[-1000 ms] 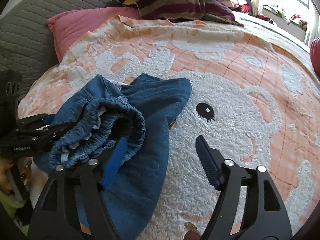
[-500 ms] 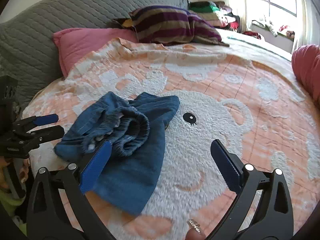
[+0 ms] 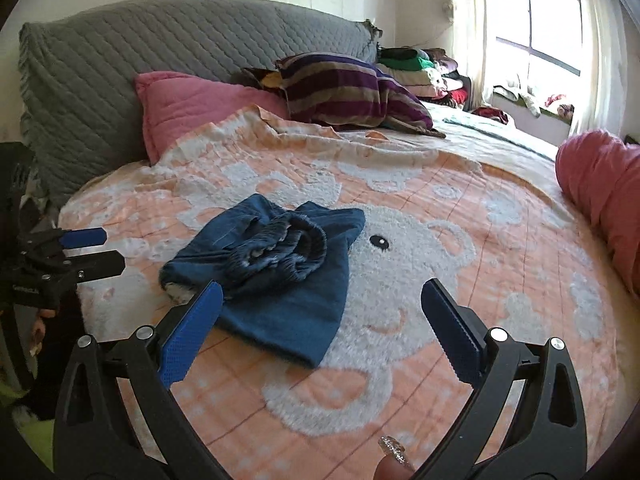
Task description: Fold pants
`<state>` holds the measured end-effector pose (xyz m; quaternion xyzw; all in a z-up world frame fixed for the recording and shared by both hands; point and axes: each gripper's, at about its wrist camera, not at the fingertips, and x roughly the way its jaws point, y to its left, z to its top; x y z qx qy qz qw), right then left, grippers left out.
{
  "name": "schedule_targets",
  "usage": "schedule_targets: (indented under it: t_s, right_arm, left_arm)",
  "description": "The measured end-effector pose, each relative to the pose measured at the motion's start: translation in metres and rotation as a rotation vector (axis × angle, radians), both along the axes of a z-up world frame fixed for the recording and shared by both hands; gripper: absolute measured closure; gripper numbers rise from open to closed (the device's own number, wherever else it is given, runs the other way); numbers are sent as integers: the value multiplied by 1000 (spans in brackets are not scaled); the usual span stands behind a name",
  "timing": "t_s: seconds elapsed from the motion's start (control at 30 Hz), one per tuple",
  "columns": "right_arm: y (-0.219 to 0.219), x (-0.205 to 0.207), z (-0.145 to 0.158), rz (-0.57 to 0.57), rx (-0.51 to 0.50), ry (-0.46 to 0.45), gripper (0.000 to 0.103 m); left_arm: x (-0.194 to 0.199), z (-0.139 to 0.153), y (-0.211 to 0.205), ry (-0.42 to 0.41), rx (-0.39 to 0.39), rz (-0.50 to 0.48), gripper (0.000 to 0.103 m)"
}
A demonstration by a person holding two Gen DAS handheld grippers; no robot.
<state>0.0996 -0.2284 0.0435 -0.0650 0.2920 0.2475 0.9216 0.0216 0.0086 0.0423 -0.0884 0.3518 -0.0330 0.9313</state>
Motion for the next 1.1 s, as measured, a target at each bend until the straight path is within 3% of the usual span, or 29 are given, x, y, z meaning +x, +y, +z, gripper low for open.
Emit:
schedule_targets:
  t_s: [0.47,0.73,1.1]
  right_arm:
    - [-19,-40,-14,-92,-31,78,9]
    - [-17,-42,-34,-92,-40,155,9]
    - [-14,-41,-40,-90,-47,173,9]
  left_arm:
    - [-39,-5,-11,55,1,-19,4]
    - [-37,-30,-13,134,14,5,4]
    - [-36,-33,-15,148,15,10,4]
